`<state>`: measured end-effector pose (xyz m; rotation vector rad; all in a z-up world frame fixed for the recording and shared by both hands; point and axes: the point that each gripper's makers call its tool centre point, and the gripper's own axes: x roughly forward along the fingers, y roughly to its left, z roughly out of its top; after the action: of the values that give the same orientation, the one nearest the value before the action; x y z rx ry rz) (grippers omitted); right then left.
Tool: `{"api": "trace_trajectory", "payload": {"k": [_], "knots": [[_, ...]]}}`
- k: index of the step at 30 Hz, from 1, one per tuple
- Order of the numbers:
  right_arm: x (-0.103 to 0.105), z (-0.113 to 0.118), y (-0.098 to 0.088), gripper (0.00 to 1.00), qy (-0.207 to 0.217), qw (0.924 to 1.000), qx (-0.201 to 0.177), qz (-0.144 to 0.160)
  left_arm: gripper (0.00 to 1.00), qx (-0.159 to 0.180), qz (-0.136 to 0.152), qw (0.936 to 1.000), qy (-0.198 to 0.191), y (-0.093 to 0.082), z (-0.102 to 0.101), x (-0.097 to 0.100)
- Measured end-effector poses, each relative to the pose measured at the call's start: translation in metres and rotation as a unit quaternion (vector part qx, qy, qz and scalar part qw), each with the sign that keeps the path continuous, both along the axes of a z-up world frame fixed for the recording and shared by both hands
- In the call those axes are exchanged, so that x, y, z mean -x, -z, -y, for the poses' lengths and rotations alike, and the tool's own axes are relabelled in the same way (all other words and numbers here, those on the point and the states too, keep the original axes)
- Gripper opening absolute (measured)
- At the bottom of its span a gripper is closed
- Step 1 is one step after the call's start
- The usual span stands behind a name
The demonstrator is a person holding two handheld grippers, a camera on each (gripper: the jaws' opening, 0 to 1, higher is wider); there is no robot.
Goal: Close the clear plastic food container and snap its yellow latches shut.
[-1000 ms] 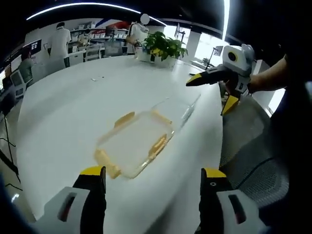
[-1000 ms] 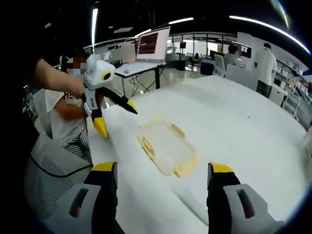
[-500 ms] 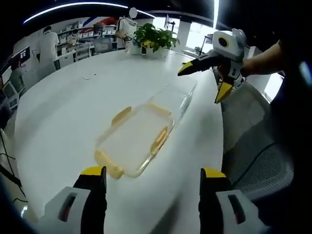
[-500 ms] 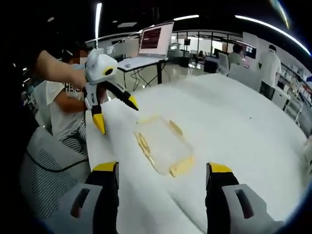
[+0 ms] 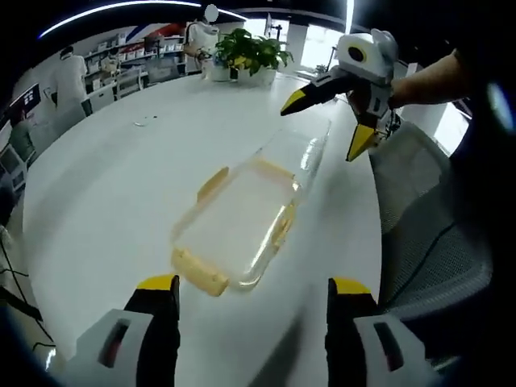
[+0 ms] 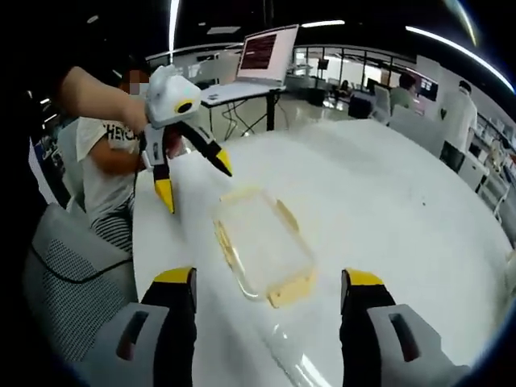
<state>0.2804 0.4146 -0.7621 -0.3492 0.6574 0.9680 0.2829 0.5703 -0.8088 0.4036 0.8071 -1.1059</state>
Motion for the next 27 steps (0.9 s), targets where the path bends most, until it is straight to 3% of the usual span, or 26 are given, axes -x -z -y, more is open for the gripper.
{"api": "trace_trajectory", "payload": {"k": [12,17,21,24,27], "knots": [[-0.010,0.005,0.021,0.67,-0.071,0.9945,0.076,0.004,0.70,-0.023,0.007,0.9994,0.025,0.007,-0.002,-0.013],[-0.013,0.002,0.025,0.66,-0.098,0.9912,0.089,0.006,0.70,-0.035,0.011,0.9987,0.036,0.009,-0.004,-0.021],[-0.018,0.003,0.035,0.63,-0.121,0.9854,0.120,0.004,0.69,-0.048,0.013,0.9974,0.053,0.014,-0.005,-0.024],[-0.021,0.001,0.040,0.63,-0.126,0.9844,0.123,-0.006,0.69,-0.064,0.023,0.9952,0.071,0.017,-0.005,-0.028],[-0.017,0.000,0.046,0.57,-0.152,0.9777,0.143,-0.018,0.68,-0.076,0.033,0.9926,0.089,0.017,-0.005,-0.033]]}}
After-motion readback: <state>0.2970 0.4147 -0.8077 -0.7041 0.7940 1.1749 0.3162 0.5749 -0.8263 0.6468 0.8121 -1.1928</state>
